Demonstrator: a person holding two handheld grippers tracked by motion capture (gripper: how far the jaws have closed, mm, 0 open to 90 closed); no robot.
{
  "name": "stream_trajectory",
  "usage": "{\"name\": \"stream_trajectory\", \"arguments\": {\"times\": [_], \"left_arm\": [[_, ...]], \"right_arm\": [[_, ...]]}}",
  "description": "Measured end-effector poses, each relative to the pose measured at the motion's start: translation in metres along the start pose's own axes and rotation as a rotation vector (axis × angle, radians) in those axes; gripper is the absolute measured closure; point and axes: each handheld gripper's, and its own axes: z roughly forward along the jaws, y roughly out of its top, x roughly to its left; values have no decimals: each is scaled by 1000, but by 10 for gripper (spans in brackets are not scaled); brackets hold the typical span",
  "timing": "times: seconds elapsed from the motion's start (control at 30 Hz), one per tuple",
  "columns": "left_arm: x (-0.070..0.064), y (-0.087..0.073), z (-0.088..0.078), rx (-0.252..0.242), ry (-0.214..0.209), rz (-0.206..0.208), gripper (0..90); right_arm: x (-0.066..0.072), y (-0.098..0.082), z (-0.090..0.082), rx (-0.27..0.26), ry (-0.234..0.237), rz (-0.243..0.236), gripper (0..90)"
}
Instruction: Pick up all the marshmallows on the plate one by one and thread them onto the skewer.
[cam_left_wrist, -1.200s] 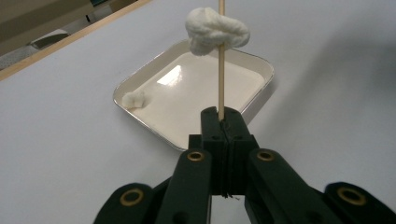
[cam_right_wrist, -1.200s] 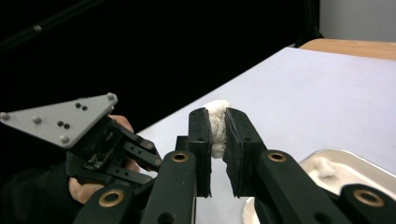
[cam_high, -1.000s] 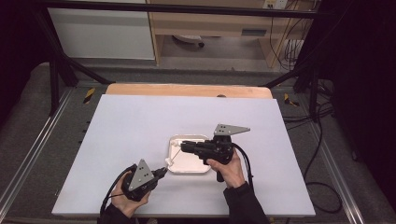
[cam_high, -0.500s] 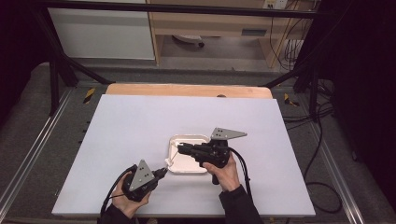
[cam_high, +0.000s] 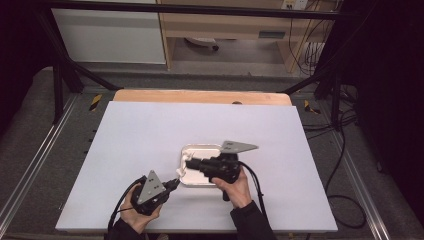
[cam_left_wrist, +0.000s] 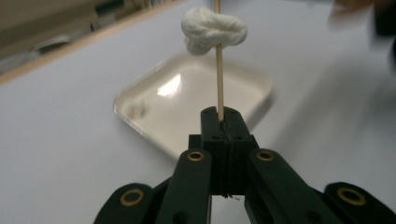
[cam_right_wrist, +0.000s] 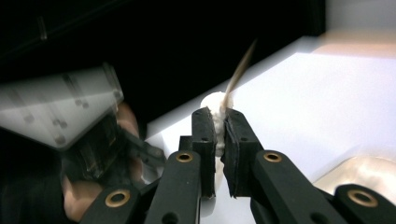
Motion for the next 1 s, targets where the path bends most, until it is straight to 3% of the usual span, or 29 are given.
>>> {"name": "stream_trajectory", "arguments": {"times": [0.03,0.07,0.13,0.2,0.23,0.27,0.37,0.43,0.6,0.67,0.77,0.87,1.0], "left_arm": [[1,-3,0,-4,29,3,893],[3,-11,-1,-25,9,-50,894],[6,-19,-5,15,34,-22,894],[10,-19,-6,21,40,-37,893],[11,-18,-6,19,40,-44,894],[12,-18,-3,27,41,-46,893],[16,-19,0,48,36,-77,893],[21,-20,-1,37,41,-111,893],[32,-23,-4,11,43,-171,892],[34,-24,-6,5,50,-176,892],[36,-24,-7,0,52,-177,892],[37,-26,-7,1,51,-180,892],[40,-29,-9,7,52,-182,892]], "right_arm": [[3,-9,13,13,27,3,837],[5,-11,17,-19,14,22,836],[4,-13,25,-24,22,28,829],[0,-11,24,-93,32,65,814],[0,-9,22,-119,21,67,789],[1,-5,19,-141,3,58,695],[1,3,10,-121,-61,19,472],[-1,6,4,-119,-85,4,372],[-11,6,-4,-80,-132,-8,310],[-19,5,-1,-51,-203,-12,318],[-34,1,14,58,-366,-57,349],[-48,-3,37,169,-439,-90,388],[-65,0,64,266,-483,-120,482]]}}
